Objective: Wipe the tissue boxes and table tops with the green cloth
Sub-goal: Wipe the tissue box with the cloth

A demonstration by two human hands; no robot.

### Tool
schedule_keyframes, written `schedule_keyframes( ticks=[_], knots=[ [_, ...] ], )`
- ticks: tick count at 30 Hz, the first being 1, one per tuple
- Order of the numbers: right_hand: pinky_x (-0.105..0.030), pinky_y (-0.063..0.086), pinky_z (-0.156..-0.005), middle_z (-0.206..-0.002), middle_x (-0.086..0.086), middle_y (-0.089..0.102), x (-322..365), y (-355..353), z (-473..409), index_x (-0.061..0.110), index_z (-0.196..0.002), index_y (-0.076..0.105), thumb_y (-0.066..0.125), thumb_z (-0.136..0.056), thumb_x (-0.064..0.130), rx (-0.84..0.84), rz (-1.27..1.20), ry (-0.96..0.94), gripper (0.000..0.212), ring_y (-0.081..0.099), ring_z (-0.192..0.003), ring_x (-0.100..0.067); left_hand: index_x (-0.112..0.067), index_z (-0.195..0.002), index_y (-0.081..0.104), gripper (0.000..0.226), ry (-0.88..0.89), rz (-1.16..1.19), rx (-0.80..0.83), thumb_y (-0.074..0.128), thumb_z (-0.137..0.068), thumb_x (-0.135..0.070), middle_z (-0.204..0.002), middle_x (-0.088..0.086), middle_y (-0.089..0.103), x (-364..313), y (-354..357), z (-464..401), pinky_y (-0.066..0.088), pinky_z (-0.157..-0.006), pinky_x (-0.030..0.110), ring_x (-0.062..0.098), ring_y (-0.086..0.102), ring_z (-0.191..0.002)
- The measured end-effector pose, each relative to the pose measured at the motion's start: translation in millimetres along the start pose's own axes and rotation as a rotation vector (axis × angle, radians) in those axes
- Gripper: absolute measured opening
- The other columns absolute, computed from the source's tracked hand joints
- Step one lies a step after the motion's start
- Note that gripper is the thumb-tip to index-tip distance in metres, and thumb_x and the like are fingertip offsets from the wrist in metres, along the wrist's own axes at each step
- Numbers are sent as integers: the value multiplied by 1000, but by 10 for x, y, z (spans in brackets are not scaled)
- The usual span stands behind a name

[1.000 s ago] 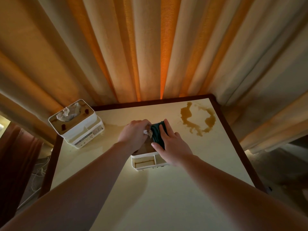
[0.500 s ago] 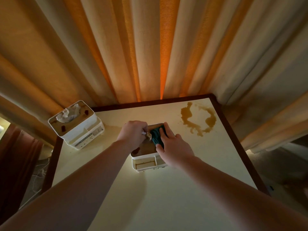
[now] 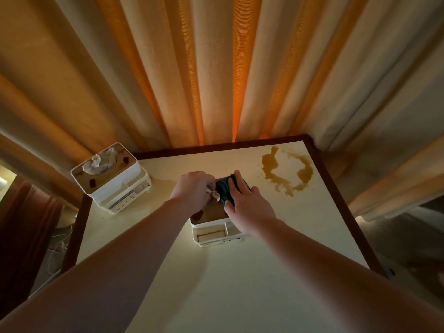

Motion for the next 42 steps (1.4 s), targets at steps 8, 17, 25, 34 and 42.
schedule_keyframes(
  ticks=[8,17,25,34,42],
  knots=[
    [-37,54,-91,-173,2,-12,-44,2,98,23,-166,6,28,-109,46,34,38,8,66,47,-122,-30,-29,-87,65,18,-2,-17,-7,73,-87,-14,-93,-11,60,-24,11,14,39,-71,25,11,53,-87],
    [-35,56,-88,-171,6,-18,73,112,429,22,-165,5,25,-109,49,12,25,69,65,45,-122,-27,-28,-88,64,17,-39,-21,-24,73,-86,-14,-93,-7,64,-17,27,-1,39,-69,28,16,57,-88],
    [-44,52,-94,-173,-1,-12,93,43,-37,18,-164,16,9,-101,58,24,90,75,75,40,-134,-36,-32,-81,59,23,-52,11,-31,70,-84,-13,-95,-6,68,6,26,-20,45,-73,29,19,62,-92],
    [-40,50,-95,-173,-3,-12,120,36,151,21,-164,17,28,-109,44,0,73,91,61,45,-126,-37,-32,-83,57,23,-41,-1,-39,68,-87,-12,-93,-7,63,-14,42,-13,38,-71,28,18,58,-90],
    [-36,54,-96,-173,6,-13,130,90,496,26,-165,9,25,-110,50,-4,-16,120,63,44,-127,-27,-32,-83,59,24,-75,22,-34,72,-84,-11,-92,-7,63,-20,61,-7,39,-69,27,17,58,-89]
  ],
)
Point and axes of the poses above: each hand's wrist, its own z-axis away from the middle knuckle, its own y-axis out of the palm, x = y × z, the point moved 2 cm from there along -z, towards the middle knuckle
